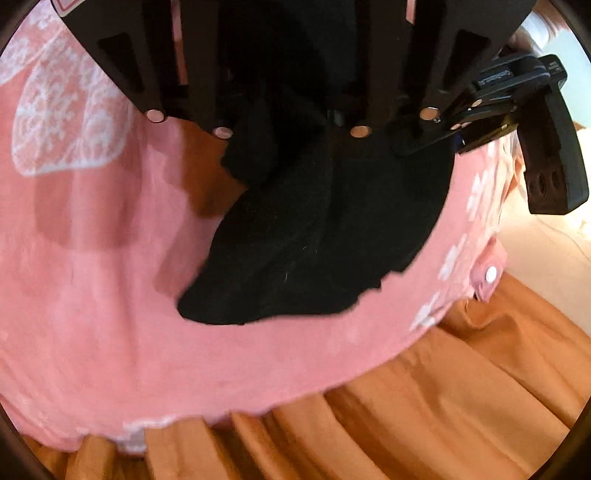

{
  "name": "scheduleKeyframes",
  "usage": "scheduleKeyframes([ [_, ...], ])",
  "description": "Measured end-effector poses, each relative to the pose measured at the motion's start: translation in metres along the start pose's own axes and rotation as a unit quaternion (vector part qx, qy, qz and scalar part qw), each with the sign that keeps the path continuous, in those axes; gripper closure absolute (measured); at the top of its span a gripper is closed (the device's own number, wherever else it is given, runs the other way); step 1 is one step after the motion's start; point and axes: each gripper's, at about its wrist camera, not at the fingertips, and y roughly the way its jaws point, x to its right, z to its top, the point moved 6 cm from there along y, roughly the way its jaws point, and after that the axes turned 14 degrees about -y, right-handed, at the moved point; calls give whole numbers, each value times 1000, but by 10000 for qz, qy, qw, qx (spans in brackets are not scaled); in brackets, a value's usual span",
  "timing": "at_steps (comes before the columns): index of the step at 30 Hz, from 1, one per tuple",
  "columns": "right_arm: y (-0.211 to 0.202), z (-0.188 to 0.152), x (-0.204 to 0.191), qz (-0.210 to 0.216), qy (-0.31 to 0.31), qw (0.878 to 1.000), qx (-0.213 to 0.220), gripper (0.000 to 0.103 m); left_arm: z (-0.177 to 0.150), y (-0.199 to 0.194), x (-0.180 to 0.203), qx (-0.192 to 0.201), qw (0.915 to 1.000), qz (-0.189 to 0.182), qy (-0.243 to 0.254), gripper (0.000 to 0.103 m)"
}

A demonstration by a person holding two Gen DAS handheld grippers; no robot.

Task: Fold small clothes

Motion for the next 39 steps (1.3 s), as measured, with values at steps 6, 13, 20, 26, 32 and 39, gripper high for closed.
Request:
scheduleKeyframes([
  [6, -45, 49, -69, 171, -448, 9950, 879, 83, 43, -70, 10, 659, 9970, -395, 86, 76],
  [13, -88, 111, -143, 802, -781, 9694, 2185, 83, 95, -185, -6, 1848, 9801, -575, 445, 75],
  [20, 48, 105, -116, -3, -138, 9974, 708, 66, 124, -117, -139, 1390, 9866, 780, -342, 62],
  [26, 57, 83, -130, -152, -347, 9988, 322, 74, 89, -110, -171, 1170, 9842, 1058, -803, 58],
  [32, 91, 51, -154, -973, -1311, 9857, -408, 75, 61, -91, -164, 1013, 9811, 1578, -470, 46],
  [39, 119, 38, -132, -334, -726, 9948, -626, 73, 40, -68, -188, 755, 9812, 1677, -580, 46],
])
